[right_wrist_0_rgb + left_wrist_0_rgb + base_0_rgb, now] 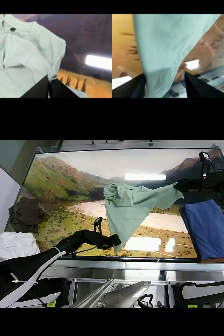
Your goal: Fold the shirts.
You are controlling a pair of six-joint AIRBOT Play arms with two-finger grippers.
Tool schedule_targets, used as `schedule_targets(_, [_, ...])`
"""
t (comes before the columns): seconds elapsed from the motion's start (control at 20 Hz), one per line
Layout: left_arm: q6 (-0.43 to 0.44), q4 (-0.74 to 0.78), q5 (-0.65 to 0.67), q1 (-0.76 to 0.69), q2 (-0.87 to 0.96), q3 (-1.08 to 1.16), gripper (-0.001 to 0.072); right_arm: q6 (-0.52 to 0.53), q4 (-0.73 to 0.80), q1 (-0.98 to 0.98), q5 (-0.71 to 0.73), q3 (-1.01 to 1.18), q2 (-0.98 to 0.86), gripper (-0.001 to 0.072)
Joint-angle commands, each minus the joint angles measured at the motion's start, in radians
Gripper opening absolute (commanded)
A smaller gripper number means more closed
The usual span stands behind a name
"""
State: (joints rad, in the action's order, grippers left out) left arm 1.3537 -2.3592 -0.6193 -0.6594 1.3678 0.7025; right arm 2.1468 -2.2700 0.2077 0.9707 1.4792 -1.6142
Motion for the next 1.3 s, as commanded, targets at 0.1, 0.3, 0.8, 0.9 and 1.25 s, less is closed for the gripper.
schedule_targets(0.1, [0.077,0.012,-0.036,-0.038,0.064,0.118,0.0016,0.000,-0.004,0.000,0.019,0.001,0.004,0.0015])
schedule_targets(0.3, [0.059,0.170,-0.136,0.051,-0.092,0.229,0.0014,0.000,-0.097,0.021,0.021,0.029,0.085,0.0014])
schedule_targets(0.8, [-0.011,0.587,-0.599,0.489,-0.591,1.290,0.0014,0.124,-0.221,0.055,-0.293,0.441,0.739,0.0014])
schedule_targets(0.9, [-0.007,0.585,-0.715,0.539,-0.562,1.450,0.0014,0.185,-0.222,0.055,-0.306,0.441,0.829,0.0014])
schedule_targets(1.25, [0.057,0.579,-0.740,0.573,-0.395,1.231,0.0014,0.141,-0.222,0.021,-0.190,0.439,0.683,0.0015])
